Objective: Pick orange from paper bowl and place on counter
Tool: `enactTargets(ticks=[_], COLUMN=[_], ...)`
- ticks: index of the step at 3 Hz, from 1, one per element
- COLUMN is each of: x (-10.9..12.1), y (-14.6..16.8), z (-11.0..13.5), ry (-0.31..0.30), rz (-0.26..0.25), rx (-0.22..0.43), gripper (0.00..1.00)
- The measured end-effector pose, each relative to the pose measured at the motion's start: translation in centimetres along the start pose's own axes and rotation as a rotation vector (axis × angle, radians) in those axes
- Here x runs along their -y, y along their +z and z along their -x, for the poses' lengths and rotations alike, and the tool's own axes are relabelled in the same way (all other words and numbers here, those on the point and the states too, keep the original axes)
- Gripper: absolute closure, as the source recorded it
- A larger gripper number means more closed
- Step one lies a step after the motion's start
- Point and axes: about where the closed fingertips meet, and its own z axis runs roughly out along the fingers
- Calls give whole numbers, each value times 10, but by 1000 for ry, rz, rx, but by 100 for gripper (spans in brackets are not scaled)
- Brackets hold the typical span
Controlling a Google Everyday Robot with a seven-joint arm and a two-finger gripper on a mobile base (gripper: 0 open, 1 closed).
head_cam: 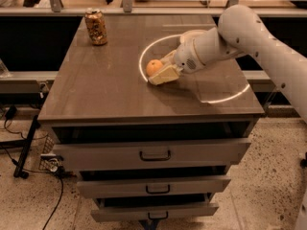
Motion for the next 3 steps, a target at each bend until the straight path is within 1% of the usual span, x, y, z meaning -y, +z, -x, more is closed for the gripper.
enactTargets(ticks=[1,2,3], x=[8,8,20], y=[8,7,-1], z=[-10,-9,-15], ry=[-1,-1,24], rz=[6,6,7], rx=[-16,-17,-15], gripper=[0,0,0])
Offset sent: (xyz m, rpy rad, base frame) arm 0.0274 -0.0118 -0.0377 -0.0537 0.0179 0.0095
